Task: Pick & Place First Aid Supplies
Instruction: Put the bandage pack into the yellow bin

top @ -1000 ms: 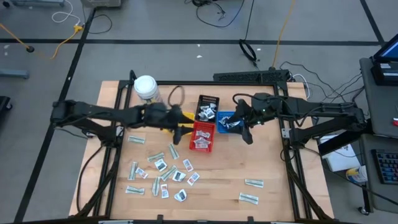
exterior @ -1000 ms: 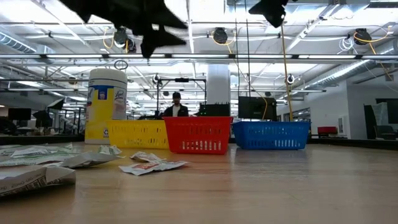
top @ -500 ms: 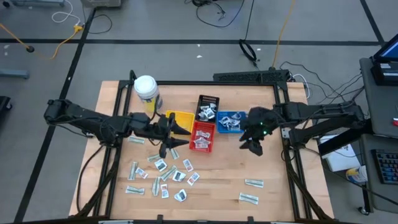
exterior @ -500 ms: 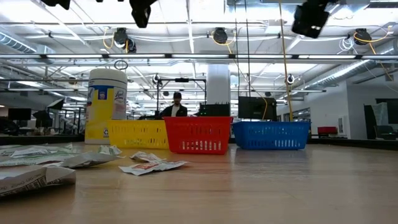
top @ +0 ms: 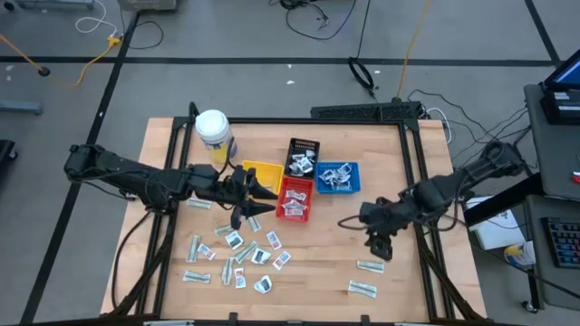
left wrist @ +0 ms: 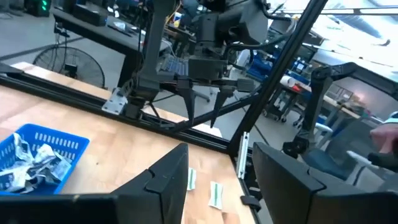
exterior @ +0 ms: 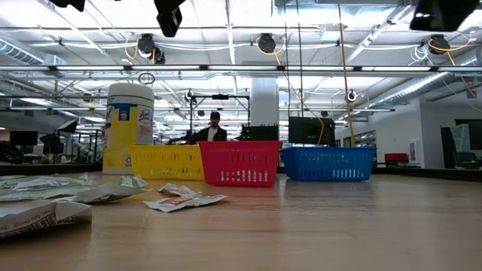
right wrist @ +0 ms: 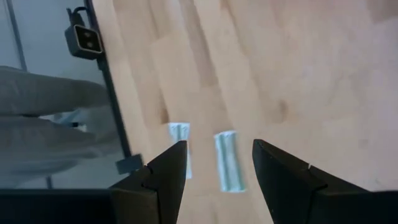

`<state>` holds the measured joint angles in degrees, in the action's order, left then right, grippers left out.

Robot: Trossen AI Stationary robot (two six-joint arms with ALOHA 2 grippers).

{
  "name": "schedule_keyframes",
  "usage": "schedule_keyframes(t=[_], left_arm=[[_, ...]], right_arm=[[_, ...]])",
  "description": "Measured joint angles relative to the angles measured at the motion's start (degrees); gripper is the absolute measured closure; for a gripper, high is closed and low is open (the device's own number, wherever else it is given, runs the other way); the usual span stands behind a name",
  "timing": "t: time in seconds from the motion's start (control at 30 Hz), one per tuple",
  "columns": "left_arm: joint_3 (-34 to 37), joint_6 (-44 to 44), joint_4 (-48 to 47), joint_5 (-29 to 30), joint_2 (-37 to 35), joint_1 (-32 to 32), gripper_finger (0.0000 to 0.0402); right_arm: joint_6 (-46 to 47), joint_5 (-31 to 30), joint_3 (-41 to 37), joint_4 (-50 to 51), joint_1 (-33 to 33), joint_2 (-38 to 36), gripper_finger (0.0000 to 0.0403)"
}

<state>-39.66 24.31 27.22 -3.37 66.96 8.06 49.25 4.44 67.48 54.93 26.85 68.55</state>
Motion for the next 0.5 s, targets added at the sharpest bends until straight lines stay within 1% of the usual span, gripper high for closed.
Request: schedule_keyframes(t=[0.17,0.27,0.37,0.5], left_arm=[[0.0,0.1,0.0,-0.2,0.0,0.0,0.0217],[0.0,0.1,0.0,-0.2,0.0,0.0,0.0218],[0.0,0.2,0.0,-1.7,0.0,0.0,0.0218],[0.0,0.2,0.0,-3.2,0.0,0.1,0.0217]], right_arm=[[7.0,0.0,0.0,-0.4,4.4,0.2,0.0222],[8.4,-0.2,-0.6,-0.7,7.5,0.5,0.0222],[10.7,-0.1,-3.3,-1.9,11.4,1.7,0.0222],[12.2,-0.5,-8.6,-7.3,15.7,4.1,0.0222]])
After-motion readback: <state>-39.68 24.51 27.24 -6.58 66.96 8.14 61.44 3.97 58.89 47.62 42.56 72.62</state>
